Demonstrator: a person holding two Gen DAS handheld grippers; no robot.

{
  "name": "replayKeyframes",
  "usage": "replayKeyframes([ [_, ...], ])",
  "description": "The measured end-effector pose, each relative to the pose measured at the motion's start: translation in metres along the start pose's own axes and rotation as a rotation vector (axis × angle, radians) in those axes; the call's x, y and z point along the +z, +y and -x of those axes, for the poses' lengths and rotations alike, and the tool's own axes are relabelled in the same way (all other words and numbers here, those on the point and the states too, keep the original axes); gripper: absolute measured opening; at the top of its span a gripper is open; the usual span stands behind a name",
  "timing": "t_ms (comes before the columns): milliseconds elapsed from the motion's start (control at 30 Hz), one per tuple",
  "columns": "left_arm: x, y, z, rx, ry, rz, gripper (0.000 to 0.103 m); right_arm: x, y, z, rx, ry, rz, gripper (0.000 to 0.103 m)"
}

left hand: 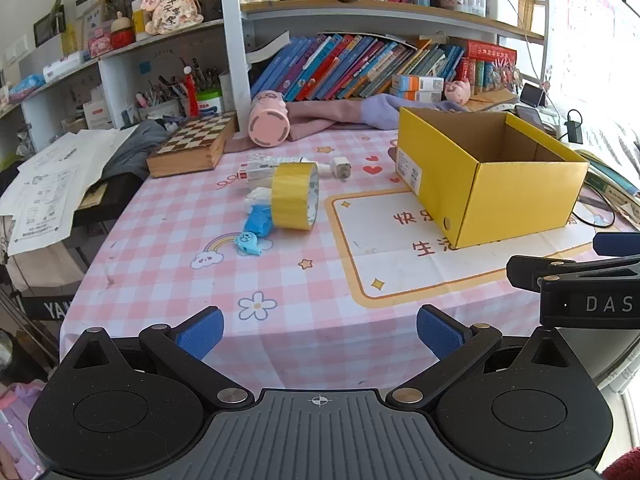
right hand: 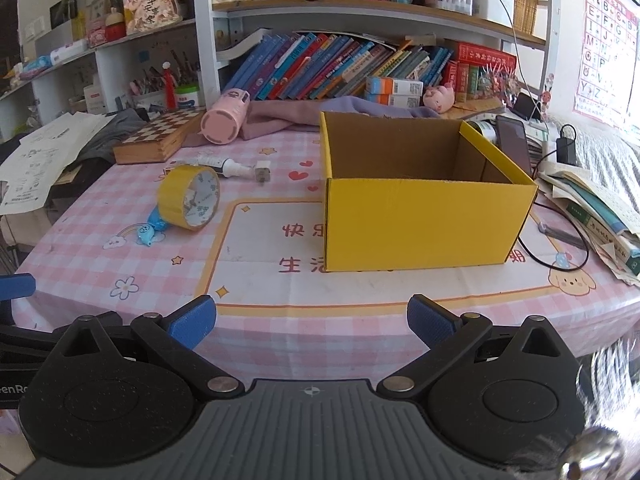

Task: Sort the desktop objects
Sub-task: 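Move both tools toward the yellow tape roll on the table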

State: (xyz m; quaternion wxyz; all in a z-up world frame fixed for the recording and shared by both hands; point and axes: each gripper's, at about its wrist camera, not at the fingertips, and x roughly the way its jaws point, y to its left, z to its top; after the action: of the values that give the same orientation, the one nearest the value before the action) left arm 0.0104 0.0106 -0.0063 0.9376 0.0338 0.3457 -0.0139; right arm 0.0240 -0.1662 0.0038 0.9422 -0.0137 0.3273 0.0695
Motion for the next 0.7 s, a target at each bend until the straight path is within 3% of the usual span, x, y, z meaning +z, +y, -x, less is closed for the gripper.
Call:
replayKeyframes([
  [700, -0.0022, 0.0016, -0.0029, 0.012, 0.028, -0.002, 0.103, -0.0010, 0.0084, -0.0042, 0.016, 0.016, 0.032, 0.103],
])
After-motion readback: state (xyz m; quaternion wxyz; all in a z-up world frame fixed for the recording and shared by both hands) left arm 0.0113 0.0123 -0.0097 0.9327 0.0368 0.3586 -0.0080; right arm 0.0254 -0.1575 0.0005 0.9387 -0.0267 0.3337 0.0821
